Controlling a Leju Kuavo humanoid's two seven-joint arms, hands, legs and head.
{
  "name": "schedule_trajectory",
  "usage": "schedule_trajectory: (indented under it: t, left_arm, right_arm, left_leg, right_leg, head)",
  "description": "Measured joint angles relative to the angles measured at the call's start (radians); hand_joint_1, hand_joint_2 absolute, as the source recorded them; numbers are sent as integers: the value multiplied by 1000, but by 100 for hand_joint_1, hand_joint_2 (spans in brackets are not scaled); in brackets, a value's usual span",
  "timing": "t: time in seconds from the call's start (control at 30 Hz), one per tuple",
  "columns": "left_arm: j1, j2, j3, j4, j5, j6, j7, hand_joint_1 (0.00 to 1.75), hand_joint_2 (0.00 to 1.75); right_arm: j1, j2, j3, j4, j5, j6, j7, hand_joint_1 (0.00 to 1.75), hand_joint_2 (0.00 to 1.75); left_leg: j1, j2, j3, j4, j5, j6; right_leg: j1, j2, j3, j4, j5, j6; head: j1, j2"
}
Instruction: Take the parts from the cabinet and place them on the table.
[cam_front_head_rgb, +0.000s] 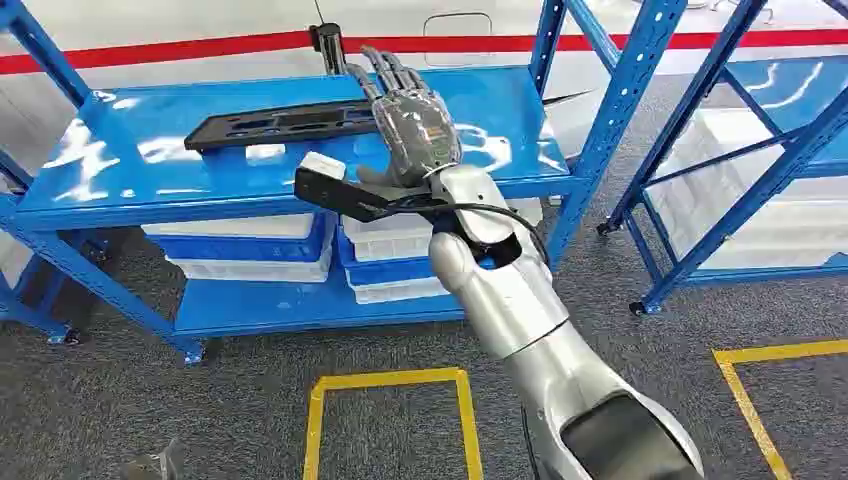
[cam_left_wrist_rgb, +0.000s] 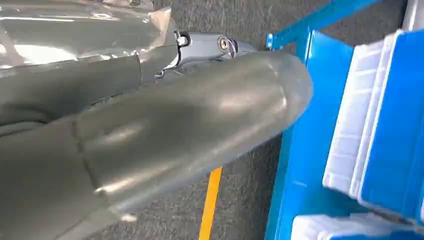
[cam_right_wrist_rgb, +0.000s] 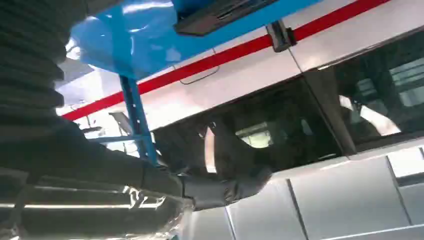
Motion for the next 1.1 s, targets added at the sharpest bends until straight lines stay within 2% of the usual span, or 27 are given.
schedule_trajectory:
  t: [0.03,0.07,0.1,0.13,0.17,0.2,0.23,0.27,0.3,0.37,0.4,0.47,0.53,0.57,0.6,0.63,0.67,0.7,0.73,0.77,0.8,0.87,0.9,0.93,1.03,1.07,1.1]
  left_arm:
    - [-2,0,-3,0,0,1,0,0,0]
    - [-4,0,-5,0,0,4,0,0,0]
    - [-5,0,-6,0,1,6,0,0,0]
    - [-4,0,-8,0,1,7,0,0,0]
    - [-3,0,-10,0,3,7,0,0,0]
    - [-2,0,-11,0,4,7,0,0,0]
    - [-1,0,-11,0,5,8,0,0,0]
    - [-1,0,-11,0,6,8,0,0,0]
    - [-2,0,-12,0,7,8,0,0,0]
    - [-2,2,-12,0,10,8,0,0,0]
    - [-3,1,-13,1,10,8,0,0,0]
    - [-3,1,-14,0,11,10,0,0,0]
    - [-4,0,-24,0,16,14,0,0,0]
    - [-4,0,-31,1,19,17,0,0,0]
    - [-6,0,-35,1,22,20,0,0,0]
    - [-6,0,-39,1,27,22,0,0,0]
    - [-5,0,-43,1,37,25,0,0,0]
    - [-4,0,-48,1,43,29,0,0,0]
    - [-3,0,-55,2,50,31,0,0,0]
    - [-2,0,-58,3,54,32,0,0,0]
    - [-2,0,-60,3,56,33,0,0,0]
    - [-3,0,-67,5,66,34,0,0,0]
    - [-3,1,-74,5,71,37,0,0,0]
    - [-3,1,-80,6,75,40,0,0,0]
    - [-3,2,-92,10,93,52,0,0,0]
    - [-3,5,-99,10,98,55,0,0,0]
    - [-3,8,-104,10,99,58,0,0,0]
  right_arm:
    - [-2,-2,0,1,-1,-2,0,0,175]
    - [-2,-2,0,1,-1,-5,0,0,175]
    - [-4,-2,0,1,-2,-9,0,0,175]
    - [-4,-2,0,2,-4,-13,0,0,175]
    - [-2,-2,0,4,-4,-16,0,0,175]
    - [1,-4,0,7,-4,-16,0,0,175]
    - [4,-6,0,10,-4,-16,0,0,175]
    - [5,-6,0,11,-4,-16,0,0,175]
    - [6,-6,0,12,-4,-16,0,0,175]
    - [4,-6,1,12,-4,-16,0,0,175]
    - [3,-6,1,12,-4,-16,0,0,175]
    - [1,-6,1,13,-5,-18,0,0,175]
    - [1,-10,1,13,-7,-21,2,0,175]
    - [2,-14,0,13,-7,-26,2,0,175]
    - [1,-16,-1,13,-10,-31,3,0,175]
    - [1,-19,-1,13,-12,-35,3,0,175]
    - [5,-23,-1,13,-14,-37,3,0,175]
    - [11,-28,-1,13,-16,-37,4,0,175]
    - [18,-33,-1,13,-17,-37,4,0,175]
    - [23,-36,-1,13,-17,-37,6,0,175]
    - [25,-38,-1,13,-18,-37,6,0,175]
    - [21,-39,-1,13,-19,-37,6,0,175]
    - [19,-39,-1,13,-22,-38,6,0,175]
    - [17,-38,0,13,-23,-38,6,0,175]
    - [18,-43,0,13,-31,-39,8,0,175]
    - [18,-43,0,12,-33,-40,9,0,175]
    - [18,-42,0,12,-34,-40,9,0,175]
  left_leg:
    - [1,4,1,3,-6,-7]
    - [7,-20,-3,16,-19,-15]
    - [11,-45,-24,59,-44,-21]
    - [17,-60,-65,139,-80,-28]
    - [21,-65,-111,221,-109,-34]
    - [23,-65,-151,284,-126,-38]
    - [26,-65,-177,312,-120,-41]
    - [29,-65,-179,292,-90,-43]
    - [33,-65,-162,235,-44,-43]
    - [41,-68,-88,52,60,-45]
    - [37,-77,-77,28,43,-47]
    - [29,-75,-82,25,50,-35]
    - [23,-75,-81,21,57,-18]
    - [32,-71,-77,11,67,-5]
    - [27,-71,-77,10,68,1]
    - [25,-70,-78,10,70,8]
    - [22,-69,-78,10,70,10]
    - [20,-68,-80,11,70,11]
    - [18,-68,-80,11,70,12]
    - [16,-68,-81,11,71,13]
    - [15,-68,-81,12,71,13]
    - [12,-68,-80,14,70,12]
    - [10,-68,-81,16,68,9]
    - [0,-69,-86,22,63,2]
    - [10,-68,-85,19,65,-9]
    - [12,-67,-90,23,59,-14]
    - [14,-69,-94,44,45,-22]
  right_leg:
    - [-9,6,3,-5,2,-7]
    - [-15,12,6,-8,2,-11]
    - [-17,13,6,-7,1,-20]
    - [-17,17,6,-8,1,-26]
    - [-16,23,6,-7,1,-26]
    - [-16,27,6,-7,0,-26]
    - [-16,32,6,-7,0,-26]
    - [-16,36,7,-6,0,-26]
    - [-17,41,8,-5,0,-26]
    - [-19,49,10,-5,0,-25]
    - [-12,50,8,-5,1,-22]
    - [-9,52,2,-6,5,-10]
    - [-11,53,3,-16,10,6]
    - [-7,45,-6,-2,1,11]
    - [-7,36,-22,33,-20,6]
    - [-8,32,-54,103,-56,-4]
    - [-8,32,-90,183,-88,-11]
    - [-8,32,-128,263,-116,-13]
    - [-8,32,-149,311,-126,-11]
    - [-7,32,-145,304,-117,-6]
    - [-7,32,-115,254,-94,0]
    - [-5,28,-21,81,-36,8]
    - [-4,18,19,8,-26,2]
    - [2,18,27,-4,-24,-3]
    - [4,22,24,-4,-22,-13]
    - [-13,23,32,-13,-16,-22]
    - [-13,25,35,-15,-16,-23]
  head:
    - [0,0]
    - [0,0]
    - [-5,0]
    - [-5,0]
    - [-5,0]
    - [-5,0]
    - [-5,0]
    - [-6,0]
    - [-5,0]
    - [-5,0]
    - [-5,0]
    - [-4,0]
    - [-4,0]
    - [-3,0]
    - [-2,0]
    - [2,0]
    - [2,0]
    - [2,0]
    - [3,0]
    - [2,0]
    - [3,0]
    - [2,0]
    - [3,0]
    - [0,0]
    - [2,0]
    - [2,0]
    - [0,0]
